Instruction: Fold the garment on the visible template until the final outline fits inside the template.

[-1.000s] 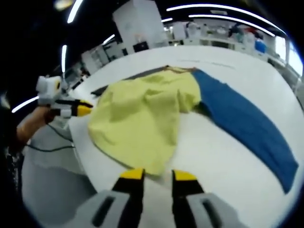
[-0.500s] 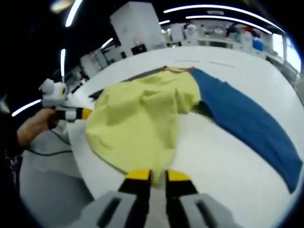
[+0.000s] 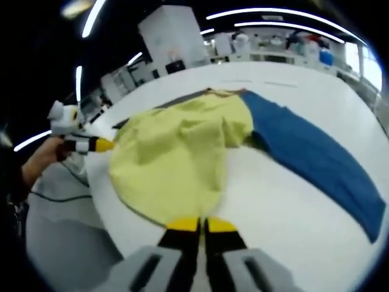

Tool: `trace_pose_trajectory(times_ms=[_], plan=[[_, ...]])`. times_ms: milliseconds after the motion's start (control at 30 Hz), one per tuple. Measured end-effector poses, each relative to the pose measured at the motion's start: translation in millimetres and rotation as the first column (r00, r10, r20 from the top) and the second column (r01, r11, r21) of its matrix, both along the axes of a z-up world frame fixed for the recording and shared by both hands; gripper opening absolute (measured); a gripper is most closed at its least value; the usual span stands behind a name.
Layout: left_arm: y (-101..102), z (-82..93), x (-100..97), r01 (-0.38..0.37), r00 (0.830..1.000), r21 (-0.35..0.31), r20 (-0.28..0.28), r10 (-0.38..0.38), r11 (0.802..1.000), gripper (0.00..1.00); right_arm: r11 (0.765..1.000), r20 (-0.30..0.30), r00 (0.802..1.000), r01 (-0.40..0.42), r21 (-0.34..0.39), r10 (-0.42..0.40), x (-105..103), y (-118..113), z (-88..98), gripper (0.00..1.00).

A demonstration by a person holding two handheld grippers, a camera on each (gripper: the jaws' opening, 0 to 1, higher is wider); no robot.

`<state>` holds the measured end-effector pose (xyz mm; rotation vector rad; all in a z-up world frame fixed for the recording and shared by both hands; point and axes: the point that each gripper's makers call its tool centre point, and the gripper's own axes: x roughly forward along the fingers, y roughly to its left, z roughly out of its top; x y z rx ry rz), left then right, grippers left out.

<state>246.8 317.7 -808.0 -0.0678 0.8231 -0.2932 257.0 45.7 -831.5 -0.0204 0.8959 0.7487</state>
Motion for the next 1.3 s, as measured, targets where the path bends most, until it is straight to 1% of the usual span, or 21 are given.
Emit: trace_pose_trajectory(times_ms=[33,133,267,367,400,500,533,567,700,767,800,833,900,1000,1100,1200,1300], plan=[[3,0.6,-3.3,0.010,1.000,0.006,-0.015,-0.010,1.000,0.00,1.000,-0.002,1.000,0.005,0.004,-0.005,-2,-1,1.6,0.00],[4,3.2,-8.3,0.035,0.999,0.021,-0.023,-0.035,0.999,0.00,1.000,-0.003,1.000,0.013,0.014,-0.013,-8,-2,5.8,0.00],[6,5.3,-16.6,0.054,0.998,0.015,-0.029,-0.053,0.998,0.00,0.999,-0.004,1.000,0.031,0.016,-0.030,-16,-5,7.0,0.00],[7,3.6,-25.7,0.077,0.996,0.019,-0.047,-0.076,0.997,0.00,0.999,-0.009,0.999,0.037,0.015,-0.037,-23,-7,7.6,0.00],[12,2.9,-26.0,0.083,0.996,0.019,-0.046,-0.082,0.996,0.00,0.999,-0.011,0.999,0.038,0.014,-0.038,-25,-8,7.4,0.00],[15,0.6,-27.3,0.099,0.994,0.011,-0.050,-0.099,0.995,0.00,0.999,-0.021,0.999,0.048,0.013,-0.047,-32,-10,6.5,0.00],[19,-1.8,-26.2,0.108,0.993,0.009,-0.055,-0.107,0.994,0.00,0.999,-0.026,0.998,0.052,0.011,-0.052,-33,-11,5.3,0.00],[25,-3.9,-25.1,0.120,0.991,0.011,-0.062,-0.119,0.993,0.00,0.998,-0.036,0.998,0.060,0.007,-0.060,-35,-12,3.8,0.00],[32,-6.2,-26.2,0.175,0.982,0.019,-0.075,-0.173,0.984,0.00,0.998,-0.054,0.996,0.064,-0.005,-0.064,-43,-14,1.3,0.00],[30,-8.8,-30.8,0.202,0.975,0.007,-0.097,-0.200,0.979,0.00,0.998,-0.059,0.996,0.059,-0.020,-0.060,-47,-16,-0.7,0.00],[31,-11.1,-31.7,0.210,0.972,0.000,-0.104,-0.209,0.978,0.00,0.998,-0.060,0.997,0.056,-0.026,-0.057,-49,-17,-1.3,0.00],[33,-12.4,-31.8,0.206,0.973,-0.001,-0.105,-0.205,0.978,0.00,0.998,-0.060,0.997,0.050,-0.038,-0.052,-51,-20,-1.4,0.00],[31,-14.3,-35.9,0.229,0.966,-0.005,-0.121,-0.228,0.973,0.00,0.997,-0.062,0.996,0.059,-0.054,-0.063,-52,-24,-2.6,0.00],[37,-21.1,-37.5,0.262,0.957,0.017,-0.133,-0.258,0.965,0.00,0.993,-0.060,0.993,0.093,-0.066,-0.097,-51,-33,-2.8,0.00],[42,-24.0,-37.2,0.257,0.957,0.012,-0.145,-0.252,0.966,0.00,0.993,-0.058,0.992,0.109,-0.055,-0.112,-50,-33,-2.1,0.00],[43,-26.5,-37.8,0.254,0.957,0.018,-0.148,-0.248,0.967,0.00,0.992,-0.068,0.991,0.112,-0.062,-0.117,-48,-36,-8.0,0.00],[46,-28.9,-37.3,0.218,0.965,0.014,-0.154,-0.213,0.976,0.00,0.993,-0.060,0.992,0.109,-0.053,-0.112,-48,-34,-7.3,0.00]])
